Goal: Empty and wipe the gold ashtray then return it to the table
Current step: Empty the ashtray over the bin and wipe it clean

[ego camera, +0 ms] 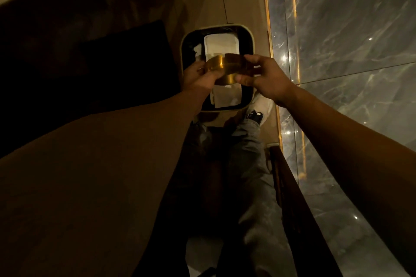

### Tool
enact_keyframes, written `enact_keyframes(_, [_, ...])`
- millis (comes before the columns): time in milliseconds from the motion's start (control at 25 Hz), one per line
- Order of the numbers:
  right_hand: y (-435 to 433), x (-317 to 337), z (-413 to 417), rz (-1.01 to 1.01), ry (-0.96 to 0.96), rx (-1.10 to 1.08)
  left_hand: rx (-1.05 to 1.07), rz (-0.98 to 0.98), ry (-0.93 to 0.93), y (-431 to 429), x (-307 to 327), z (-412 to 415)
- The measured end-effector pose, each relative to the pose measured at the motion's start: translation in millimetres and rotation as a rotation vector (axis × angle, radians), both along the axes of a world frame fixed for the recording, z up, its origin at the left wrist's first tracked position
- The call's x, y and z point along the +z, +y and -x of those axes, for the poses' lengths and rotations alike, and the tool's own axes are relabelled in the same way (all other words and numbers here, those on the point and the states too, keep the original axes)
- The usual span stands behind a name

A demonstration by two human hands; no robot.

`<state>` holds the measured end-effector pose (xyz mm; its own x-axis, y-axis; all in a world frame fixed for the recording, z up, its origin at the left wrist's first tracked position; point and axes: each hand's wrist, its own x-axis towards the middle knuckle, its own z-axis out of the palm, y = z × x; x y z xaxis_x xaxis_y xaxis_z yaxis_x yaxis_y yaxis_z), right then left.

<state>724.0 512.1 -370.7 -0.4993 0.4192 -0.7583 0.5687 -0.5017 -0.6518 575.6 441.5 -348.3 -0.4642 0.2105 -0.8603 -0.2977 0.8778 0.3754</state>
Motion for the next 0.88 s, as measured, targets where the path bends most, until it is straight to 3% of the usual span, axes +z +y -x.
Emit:
enact_keyframes(120, [-10,-13,3,0.055,0.010,-0.105,0.082,-0.025,-0.018,-9,-9,-2])
enact_keyframes(480, [-35,-34,1,0.066,-0.115,-0.316,0.019,-0.001,-0.014,-17,-23,-14])
enact_keyframes(880, [-42,-40,5,-0.018,-0.125,-0.307,-0.017,0.094,0.066,-15,-41,-10])
